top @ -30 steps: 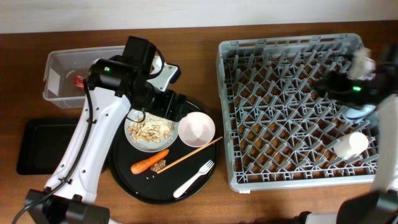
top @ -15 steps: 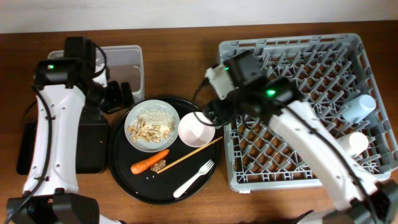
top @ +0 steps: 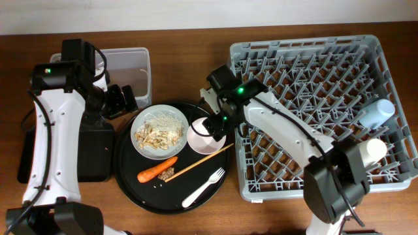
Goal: Sort waste into correct bins and load items into the dishwasher rack
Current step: 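Reach the right gripper to the pink bowl and grasp its rim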
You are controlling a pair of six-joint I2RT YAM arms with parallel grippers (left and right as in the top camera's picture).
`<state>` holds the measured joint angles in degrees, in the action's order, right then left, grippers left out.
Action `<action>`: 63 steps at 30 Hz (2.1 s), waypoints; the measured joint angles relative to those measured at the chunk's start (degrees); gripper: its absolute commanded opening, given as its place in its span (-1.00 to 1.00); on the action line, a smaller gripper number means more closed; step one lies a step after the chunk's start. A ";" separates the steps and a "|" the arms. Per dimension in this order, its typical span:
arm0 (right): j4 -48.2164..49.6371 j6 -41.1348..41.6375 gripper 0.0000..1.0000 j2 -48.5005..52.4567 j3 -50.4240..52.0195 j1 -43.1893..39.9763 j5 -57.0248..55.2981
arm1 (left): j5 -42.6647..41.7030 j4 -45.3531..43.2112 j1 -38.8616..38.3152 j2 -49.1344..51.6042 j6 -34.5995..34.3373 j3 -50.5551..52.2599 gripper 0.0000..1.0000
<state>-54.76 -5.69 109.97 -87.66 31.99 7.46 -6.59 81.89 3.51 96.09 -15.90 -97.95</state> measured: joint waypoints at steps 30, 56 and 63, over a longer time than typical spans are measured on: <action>4.87 2.43 0.48 6.05 0.00 4.81 -4.33 | -0.02 0.00 0.00 0.00 -0.02 0.00 0.98; -1.46 -3.43 0.12 14.56 -11.45 4.85 -7.48 | 0.00 0.48 0.00 0.00 -0.02 0.00 0.98; -2.45 -3.39 -0.83 14.60 -11.45 4.83 -7.91 | 0.00 0.61 0.00 0.00 0.00 0.00 0.98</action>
<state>-57.21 -9.08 124.57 -99.11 36.82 -0.45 -6.59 82.50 3.51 96.09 -15.90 -97.95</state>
